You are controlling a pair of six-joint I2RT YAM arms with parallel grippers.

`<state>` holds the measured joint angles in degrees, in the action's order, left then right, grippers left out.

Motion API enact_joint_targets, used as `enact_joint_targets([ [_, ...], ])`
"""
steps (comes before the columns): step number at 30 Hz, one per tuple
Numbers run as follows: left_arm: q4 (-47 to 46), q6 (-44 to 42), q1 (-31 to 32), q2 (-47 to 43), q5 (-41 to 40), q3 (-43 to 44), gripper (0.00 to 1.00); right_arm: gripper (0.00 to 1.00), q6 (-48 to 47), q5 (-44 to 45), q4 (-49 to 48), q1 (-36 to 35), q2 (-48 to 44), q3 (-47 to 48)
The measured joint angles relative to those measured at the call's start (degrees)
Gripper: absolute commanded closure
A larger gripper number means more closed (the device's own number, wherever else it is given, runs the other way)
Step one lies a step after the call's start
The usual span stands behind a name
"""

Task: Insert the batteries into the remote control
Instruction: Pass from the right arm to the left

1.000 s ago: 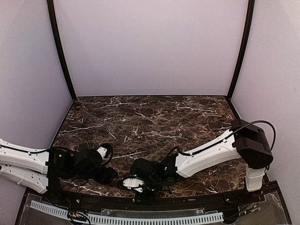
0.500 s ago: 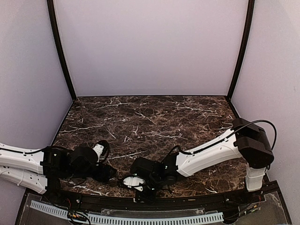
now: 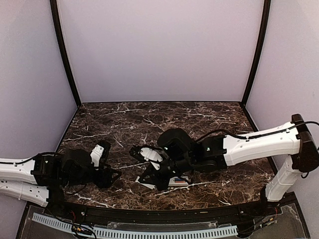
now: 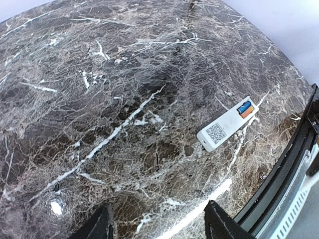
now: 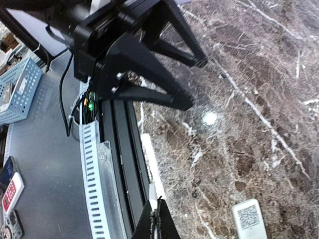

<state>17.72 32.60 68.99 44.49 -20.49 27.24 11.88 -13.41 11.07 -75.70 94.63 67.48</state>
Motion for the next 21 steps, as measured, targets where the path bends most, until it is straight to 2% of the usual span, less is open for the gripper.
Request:
enact_joint_targets([
  [7,-3.56,-6.67,0.0,1.03,3.08,3.72,0.38,1.0,0.92,3.02,-3.15,1.84,-3.08,-0.13],
  [13,-11.37,-15.08,0.0,2.45,9.7,7.58,0.34,1.0,2.21,4.66,-6.84,3.74,-6.88,0.28],
  [21,-27.96,-20.87,0.0,1.79,15.3,8.52,0.3,1.0,3.61,10.69,-12.02,4.57,-9.33,3.17],
])
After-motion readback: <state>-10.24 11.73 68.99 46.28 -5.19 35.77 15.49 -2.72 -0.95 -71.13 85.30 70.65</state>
